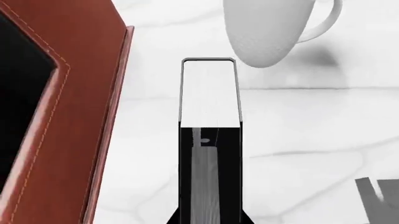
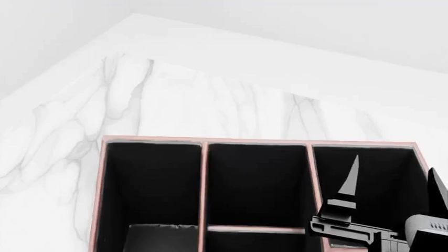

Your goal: Pick up the book and place it in the front compartment of the caddy.

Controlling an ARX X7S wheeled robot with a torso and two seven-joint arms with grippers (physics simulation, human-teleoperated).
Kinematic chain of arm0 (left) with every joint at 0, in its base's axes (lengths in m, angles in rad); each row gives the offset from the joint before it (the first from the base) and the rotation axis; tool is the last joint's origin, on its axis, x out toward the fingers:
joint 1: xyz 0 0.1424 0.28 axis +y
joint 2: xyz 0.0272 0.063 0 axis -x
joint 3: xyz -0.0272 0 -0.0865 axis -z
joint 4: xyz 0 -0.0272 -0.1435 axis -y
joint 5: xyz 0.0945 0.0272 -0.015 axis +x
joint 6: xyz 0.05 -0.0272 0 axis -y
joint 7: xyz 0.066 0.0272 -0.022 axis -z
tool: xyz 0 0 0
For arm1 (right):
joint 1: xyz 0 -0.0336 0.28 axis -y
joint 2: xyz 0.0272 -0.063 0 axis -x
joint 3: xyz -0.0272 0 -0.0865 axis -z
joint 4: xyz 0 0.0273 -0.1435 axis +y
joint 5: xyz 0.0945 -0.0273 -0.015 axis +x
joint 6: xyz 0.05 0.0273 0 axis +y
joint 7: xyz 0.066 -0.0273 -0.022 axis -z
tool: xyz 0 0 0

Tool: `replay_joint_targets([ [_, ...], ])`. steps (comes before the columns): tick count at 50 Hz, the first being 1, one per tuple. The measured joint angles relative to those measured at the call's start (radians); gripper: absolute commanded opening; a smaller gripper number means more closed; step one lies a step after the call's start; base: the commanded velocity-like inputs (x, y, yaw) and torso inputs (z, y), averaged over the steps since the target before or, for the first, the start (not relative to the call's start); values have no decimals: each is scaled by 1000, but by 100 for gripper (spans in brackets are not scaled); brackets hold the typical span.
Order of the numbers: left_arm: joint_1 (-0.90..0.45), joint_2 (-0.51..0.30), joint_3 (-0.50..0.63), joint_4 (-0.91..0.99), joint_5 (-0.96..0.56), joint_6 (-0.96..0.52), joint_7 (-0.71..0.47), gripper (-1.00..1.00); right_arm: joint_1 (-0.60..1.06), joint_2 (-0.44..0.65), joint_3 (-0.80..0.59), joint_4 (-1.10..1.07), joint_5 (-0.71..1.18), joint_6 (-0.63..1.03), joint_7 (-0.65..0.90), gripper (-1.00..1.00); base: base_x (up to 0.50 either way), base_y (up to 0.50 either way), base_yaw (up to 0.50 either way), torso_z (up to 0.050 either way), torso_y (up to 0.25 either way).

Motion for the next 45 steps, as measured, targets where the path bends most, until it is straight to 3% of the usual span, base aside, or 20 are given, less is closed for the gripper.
replay_joint_targets([
  [22, -165, -66, -24, 99, 143, 22, -14, -100, 2, 5, -6, 3, 3, -4, 3, 100, 0, 0, 0, 0, 0],
  [45, -336, -73, -29, -58, 254, 156, 68, -100, 1, 11, -13, 4, 4, -8, 7, 100, 0, 0, 0, 0, 1],
])
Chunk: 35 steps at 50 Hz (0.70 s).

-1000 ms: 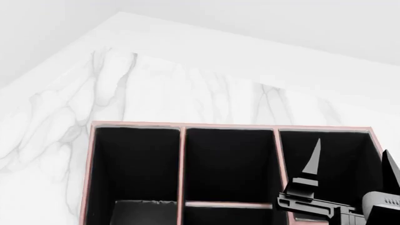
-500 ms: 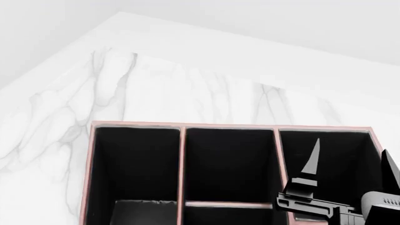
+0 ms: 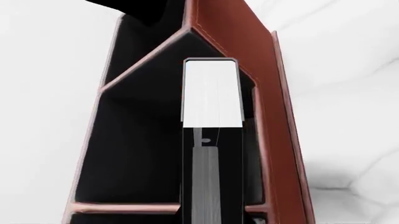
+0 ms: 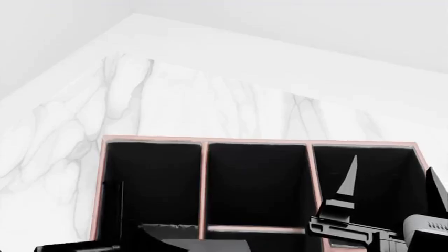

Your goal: Pick up the book and place it in the front compartment of the caddy.

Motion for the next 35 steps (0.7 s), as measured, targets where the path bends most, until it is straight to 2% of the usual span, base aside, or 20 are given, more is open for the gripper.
replay_joint_targets([
  [15, -76, 24, -12, -107, 48, 85, 26, -100, 1, 3, -3, 3, 1, -5, 2, 100, 0, 0, 0, 0, 1],
  [35, -109, 96, -15, -314, 118, 240, 3, -100, 0, 8, -7, 3, 5, -8, 6, 100, 0, 0, 0, 0, 1],
])
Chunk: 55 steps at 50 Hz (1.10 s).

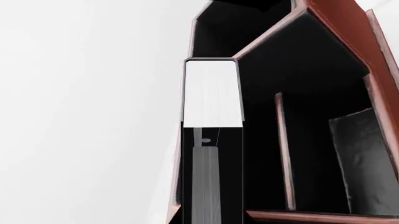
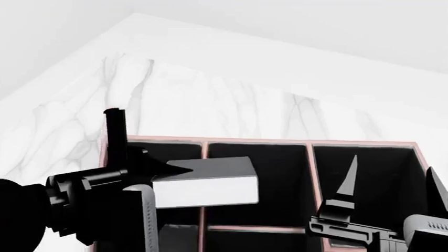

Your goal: Pick up the book and place it in the front compartment of the caddy.

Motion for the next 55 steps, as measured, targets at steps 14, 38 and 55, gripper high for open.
replay_joint_targets([
  [14, 14, 48, -4, -99, -3, 134, -1, -100, 3, 3, 3, 2, 5, 0, 6, 100, 0, 0, 0, 0, 1],
  [38, 29, 123, 10, -239, -4, 293, 22, -100, 44, 13, 66, 37, 34, 29, 56, 100, 0, 0, 0, 0, 1],
  [55, 13, 196, 6, -423, 1, 375, 29, -100, 49, 19, 73, 38, 45, 31, 59, 100, 0, 0, 0, 0, 1],
])
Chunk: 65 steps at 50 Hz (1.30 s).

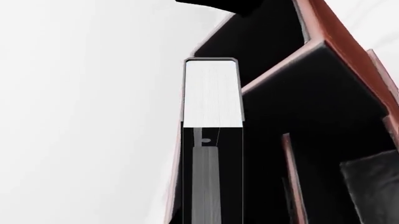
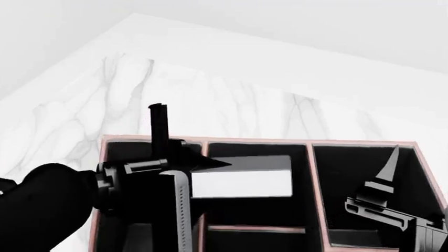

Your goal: Pick up the book and place it in the front compartment of the caddy.

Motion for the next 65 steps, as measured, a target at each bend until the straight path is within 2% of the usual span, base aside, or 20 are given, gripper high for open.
replay_joint_targets([
  [26, -36, 83, 0, -176, -157, -72, 192, -100, -7, 9, 16, -16, 27, -3, 1, 100, 0, 0, 0, 1, 1],
  [37, -63, 158, -9, -359, -213, -57, 279, -100, -6, 11, 20, -13, 38, -3, -1, 100, 0, 0, 0, 0, 1],
  [51, -88, 250, -18, -595, -230, 29, 351, -100, 0, 11, 16, 4, 49, -1, -6, 100, 0, 0, 0, 0, 0],
  [52, -89, 256, -18, -610, -229, 35, 353, 100, 0, 11, 16, 4, 50, -1, -6, 100, 0, 0, 0, 0, 0],
  [65, -86, 301, -37, -718, -243, 76, 354, 100, -1, 13, 16, 2, 60, 1, -7, 100, 0, 0, 0, 0, 0],
])
